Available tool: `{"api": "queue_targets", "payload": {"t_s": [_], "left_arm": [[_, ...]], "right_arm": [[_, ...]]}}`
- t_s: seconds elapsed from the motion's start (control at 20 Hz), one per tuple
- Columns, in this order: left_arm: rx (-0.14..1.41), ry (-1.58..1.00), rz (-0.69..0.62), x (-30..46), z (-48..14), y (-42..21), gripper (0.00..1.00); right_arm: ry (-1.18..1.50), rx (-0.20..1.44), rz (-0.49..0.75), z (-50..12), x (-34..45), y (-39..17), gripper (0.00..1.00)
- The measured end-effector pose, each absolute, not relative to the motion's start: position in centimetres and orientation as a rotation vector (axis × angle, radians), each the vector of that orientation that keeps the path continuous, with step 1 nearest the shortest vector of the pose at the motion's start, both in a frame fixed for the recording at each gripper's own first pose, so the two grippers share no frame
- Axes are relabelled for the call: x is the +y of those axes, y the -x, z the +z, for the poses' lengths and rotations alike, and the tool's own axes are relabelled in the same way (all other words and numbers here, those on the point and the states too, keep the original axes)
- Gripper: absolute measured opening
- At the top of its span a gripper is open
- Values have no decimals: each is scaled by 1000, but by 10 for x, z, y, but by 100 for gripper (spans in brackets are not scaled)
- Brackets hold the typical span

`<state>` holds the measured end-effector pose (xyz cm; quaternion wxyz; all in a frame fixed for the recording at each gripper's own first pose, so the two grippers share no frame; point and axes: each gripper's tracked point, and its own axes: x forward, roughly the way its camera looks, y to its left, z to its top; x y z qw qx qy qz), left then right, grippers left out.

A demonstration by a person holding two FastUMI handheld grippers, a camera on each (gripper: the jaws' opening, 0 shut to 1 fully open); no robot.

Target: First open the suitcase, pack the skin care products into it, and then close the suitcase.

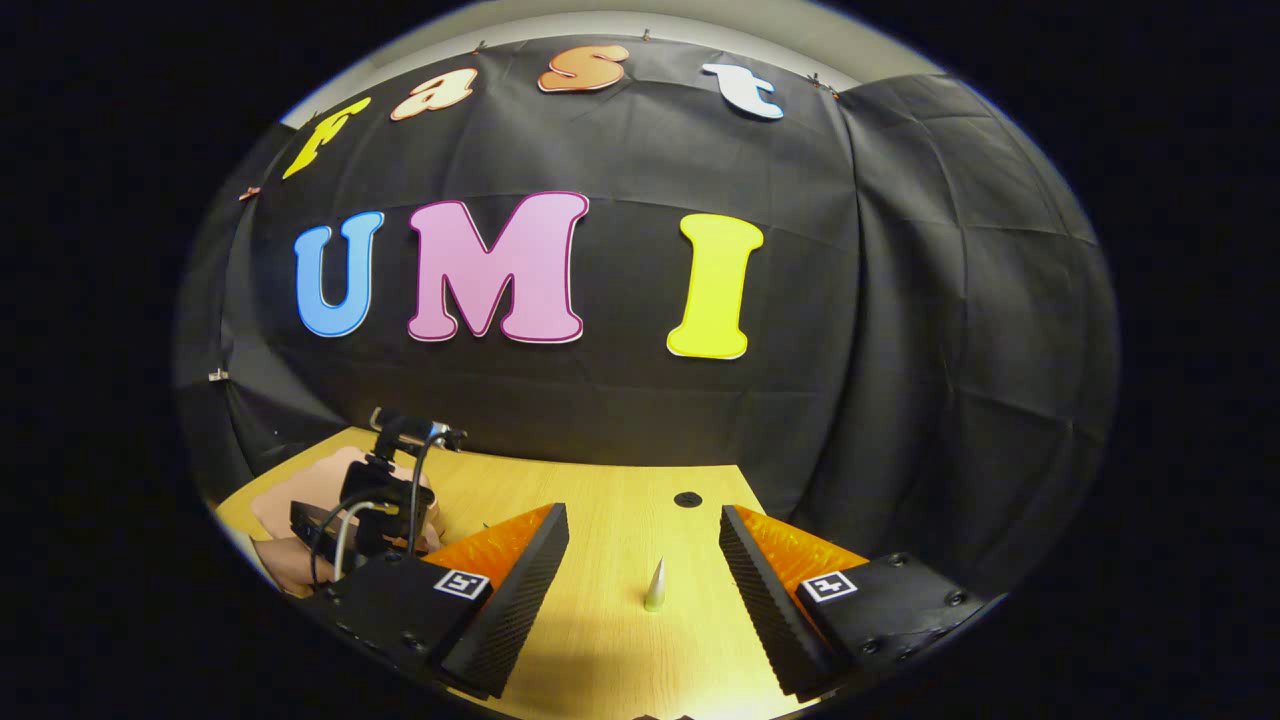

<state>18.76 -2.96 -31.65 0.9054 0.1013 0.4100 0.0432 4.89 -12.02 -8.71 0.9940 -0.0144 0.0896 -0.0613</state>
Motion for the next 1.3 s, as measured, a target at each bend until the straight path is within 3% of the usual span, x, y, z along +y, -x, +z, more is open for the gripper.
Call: {"api": "queue_targets", "payload": {"t_s": [0.1,0.25,0.35,0.65,0.9,1.1,1.25,1.3], "left_arm": [[868,-202,83,-31,-322,-186,56],[836,-136,22,-38,-305,-187,20],[811,-79,-17,-40,-283,-185,16],[615,-74,-17,-5,-138,-181,13],[453,-118,118,121,-7,-164,12],[403,-246,268,269,35,-145,12],[435,-270,334,365,16,-146,16],[464,-257,344,392,3,-146,12]], "right_arm": [[17,203,-122,-96,-127,-51,96],[-5,205,-127,-96,-133,-55,96],[8,216,-118,-97,-131,-58,96],[5,207,-65,-87,-98,-66,96],[-4,197,-40,-72,-73,-72,96],[-11,190,-94,-67,-68,-67,96],[-45,231,-171,-81,-67,-62,96],[-29,243,-196,-86,-69,-60,96]]}}
